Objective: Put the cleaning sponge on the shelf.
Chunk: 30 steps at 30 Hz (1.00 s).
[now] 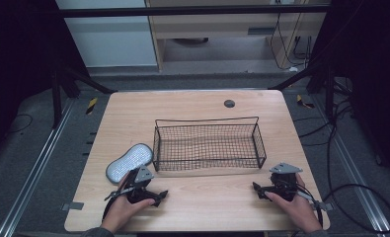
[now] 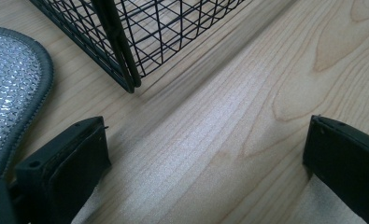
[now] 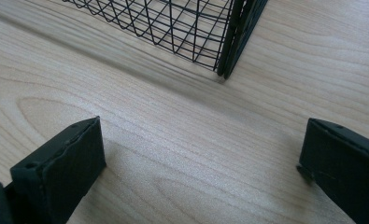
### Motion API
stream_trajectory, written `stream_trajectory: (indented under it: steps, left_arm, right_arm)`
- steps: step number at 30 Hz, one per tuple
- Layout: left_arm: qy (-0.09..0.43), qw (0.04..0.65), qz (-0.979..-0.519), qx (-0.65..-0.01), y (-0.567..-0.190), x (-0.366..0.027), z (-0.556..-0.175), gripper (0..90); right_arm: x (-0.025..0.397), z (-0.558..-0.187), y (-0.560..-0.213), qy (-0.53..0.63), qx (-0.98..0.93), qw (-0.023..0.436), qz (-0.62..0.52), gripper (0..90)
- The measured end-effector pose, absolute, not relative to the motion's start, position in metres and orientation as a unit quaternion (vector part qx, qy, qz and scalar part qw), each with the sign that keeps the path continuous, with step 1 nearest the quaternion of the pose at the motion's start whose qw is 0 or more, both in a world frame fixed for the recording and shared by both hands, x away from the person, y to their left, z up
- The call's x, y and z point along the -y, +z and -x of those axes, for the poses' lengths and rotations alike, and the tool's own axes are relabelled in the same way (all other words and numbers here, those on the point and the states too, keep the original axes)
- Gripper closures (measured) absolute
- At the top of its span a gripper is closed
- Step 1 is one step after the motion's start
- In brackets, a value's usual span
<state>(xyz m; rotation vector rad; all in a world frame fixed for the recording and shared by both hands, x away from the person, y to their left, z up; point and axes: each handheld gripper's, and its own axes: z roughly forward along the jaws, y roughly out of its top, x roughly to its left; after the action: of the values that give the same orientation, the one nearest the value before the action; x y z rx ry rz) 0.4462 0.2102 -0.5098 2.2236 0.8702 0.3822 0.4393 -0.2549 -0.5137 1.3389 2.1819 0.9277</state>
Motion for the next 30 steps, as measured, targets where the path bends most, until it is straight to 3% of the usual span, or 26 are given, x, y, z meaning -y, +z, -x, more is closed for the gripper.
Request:
stream_trajectory:
  steps: [15,30]
  left_arm:
    - [0.158,0.351,-0.864,-0.324,-0.498,-0.218,-0.445,2.7]
    - [0.206,0.351,-0.838,-0.364,-0.485,-0.245,-0.45,4.7]
  right_arm:
    - [0.255,-0.439,-0.514,0.333,-0.784,0.208,-0.481,0.4]
    - [0.254,-0.44,-0.514,0.334,-0.784,0.208,-0.481,0.4]
